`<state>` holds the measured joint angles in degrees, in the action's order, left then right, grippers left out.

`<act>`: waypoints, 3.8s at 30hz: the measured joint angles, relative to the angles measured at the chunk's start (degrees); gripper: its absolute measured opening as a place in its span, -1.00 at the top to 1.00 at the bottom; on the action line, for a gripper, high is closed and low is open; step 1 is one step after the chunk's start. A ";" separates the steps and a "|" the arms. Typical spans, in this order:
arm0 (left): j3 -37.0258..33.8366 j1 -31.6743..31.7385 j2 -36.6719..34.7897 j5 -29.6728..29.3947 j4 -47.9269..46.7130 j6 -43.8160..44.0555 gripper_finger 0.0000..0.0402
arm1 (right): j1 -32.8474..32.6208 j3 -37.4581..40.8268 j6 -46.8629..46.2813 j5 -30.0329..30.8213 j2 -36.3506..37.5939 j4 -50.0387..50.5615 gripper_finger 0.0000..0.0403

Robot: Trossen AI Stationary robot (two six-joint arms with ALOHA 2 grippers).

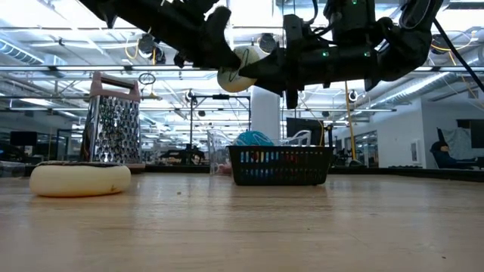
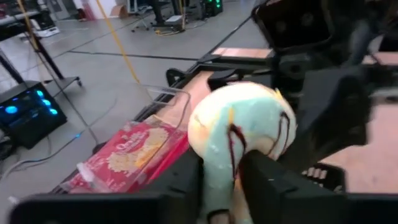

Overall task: Pick & Place Food Item
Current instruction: Put the green doughnut into the black bin

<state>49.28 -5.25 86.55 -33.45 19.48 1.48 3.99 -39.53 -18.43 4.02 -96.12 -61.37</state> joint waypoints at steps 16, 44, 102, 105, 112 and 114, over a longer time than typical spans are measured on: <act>-0.12 -2.87 -7.32 3.80 -2.84 -0.26 -0.36 | 6.92 -0.17 -7.15 -33.79 0.17 1.10 0.89; 0.07 -3.01 -7.65 25.95 4.89 10.89 -0.32 | 6.05 0.35 -1.35 -55.44 0.02 -14.79 0.90; -0.04 -0.54 -6.99 41.43 -3.12 25.23 0.97 | 15.56 7.39 12.30 -39.81 23.39 17.02 0.03; -0.04 0.69 -5.81 40.65 -5.01 24.87 0.95 | 15.89 10.47 13.27 -39.60 26.92 16.13 0.06; 0.00 5.00 -0.86 43.31 -4.34 22.95 0.97 | 15.82 14.69 14.62 -39.54 31.28 15.68 0.13; -0.02 6.47 1.11 45.55 -3.53 22.99 0.95 | 15.82 15.54 14.64 -39.21 31.87 15.79 0.15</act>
<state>49.25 1.21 87.66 12.10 15.94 24.47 19.81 -23.99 -3.79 -35.20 -64.25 -45.58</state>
